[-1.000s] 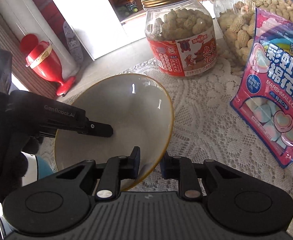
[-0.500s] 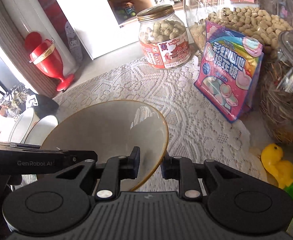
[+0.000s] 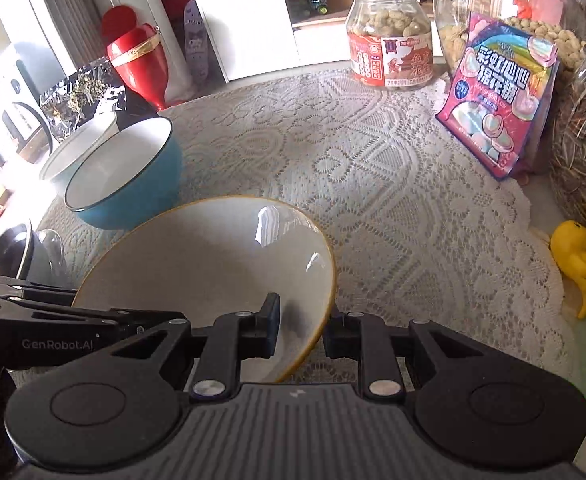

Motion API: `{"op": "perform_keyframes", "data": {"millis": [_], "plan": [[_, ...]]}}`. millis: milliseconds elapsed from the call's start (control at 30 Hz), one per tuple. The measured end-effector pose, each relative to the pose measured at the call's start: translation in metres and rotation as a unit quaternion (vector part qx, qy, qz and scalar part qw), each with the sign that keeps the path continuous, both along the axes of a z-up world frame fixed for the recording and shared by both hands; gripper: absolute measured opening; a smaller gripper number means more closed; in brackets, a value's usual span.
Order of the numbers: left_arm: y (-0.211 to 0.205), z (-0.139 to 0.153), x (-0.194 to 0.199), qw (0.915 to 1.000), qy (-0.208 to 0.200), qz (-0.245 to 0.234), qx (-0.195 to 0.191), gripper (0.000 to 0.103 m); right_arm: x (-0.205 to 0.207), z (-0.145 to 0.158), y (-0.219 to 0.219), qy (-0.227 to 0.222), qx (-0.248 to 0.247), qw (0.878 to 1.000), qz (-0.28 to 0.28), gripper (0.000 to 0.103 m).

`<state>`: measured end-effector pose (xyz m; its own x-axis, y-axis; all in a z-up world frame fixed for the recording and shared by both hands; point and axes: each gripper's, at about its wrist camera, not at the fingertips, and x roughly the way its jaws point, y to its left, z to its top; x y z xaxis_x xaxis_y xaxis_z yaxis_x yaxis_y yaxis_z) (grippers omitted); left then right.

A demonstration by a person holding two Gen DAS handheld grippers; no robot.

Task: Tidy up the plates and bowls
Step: 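Grip the gold-rimmed bowl rim with both tools and lift it, then carry the gold-rimmed bowl with both tools over the steel bowl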

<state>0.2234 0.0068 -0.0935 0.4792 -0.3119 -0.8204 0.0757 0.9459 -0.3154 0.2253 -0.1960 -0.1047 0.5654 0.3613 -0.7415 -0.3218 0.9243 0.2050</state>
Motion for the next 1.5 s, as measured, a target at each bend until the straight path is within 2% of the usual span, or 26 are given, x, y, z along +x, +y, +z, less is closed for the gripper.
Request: {"op": "perform_keyframes", "data": {"millis": [133,233,267,500,633,700,733,967,1100,1233,1500], "plan": [[0.003,-0.007,-0.001,0.9998,0.003,-0.003,-0.021,0.027,0.002,-0.001,-0.001,0.005,0.014,1.000,0.003,0.032],[0.005,-0.017,-0.002,0.9983,0.027,-0.011,-0.050,0.027,0.007,-0.004,-0.003,0.022,0.031,0.999,0.002,0.040],[0.005,-0.018,-0.003,0.9982,0.021,-0.012,-0.055,0.027,0.010,-0.006,-0.004,0.029,0.033,0.999,-0.001,0.041],[0.013,-0.019,-0.006,0.9969,0.009,-0.014,-0.077,0.027,0.009,-0.009,0.001,0.027,0.020,0.999,0.005,0.042],[0.016,-0.019,-0.004,0.9977,-0.003,-0.004,-0.068,0.026,0.010,-0.012,0.002,0.037,0.020,0.999,0.012,0.042],[0.017,-0.019,-0.005,0.9970,-0.005,-0.007,-0.077,0.025,0.007,-0.011,0.004,0.031,0.017,0.999,0.018,0.042],[0.016,-0.019,-0.005,0.9969,-0.003,-0.010,-0.078,0.029,0.006,-0.010,0.005,0.029,0.019,0.999,0.020,0.043],[0.021,-0.014,-0.008,0.9981,0.021,-0.008,-0.057,0.029,0.005,-0.009,0.007,0.045,0.046,0.997,0.045,0.042],[0.024,-0.015,-0.009,0.9976,0.022,-0.008,-0.066,0.029,0.004,-0.012,0.012,0.042,0.028,0.998,0.047,0.042],[0.022,-0.019,-0.008,0.9972,0.025,-0.009,-0.070,0.027,0.006,-0.014,0.011,0.047,0.034,0.997,0.045,0.042],[0.023,-0.021,-0.012,0.9971,0.007,-0.002,-0.076,0.026,0.004,-0.018,0.017,0.045,0.021,0.998,0.046,0.044]]}}
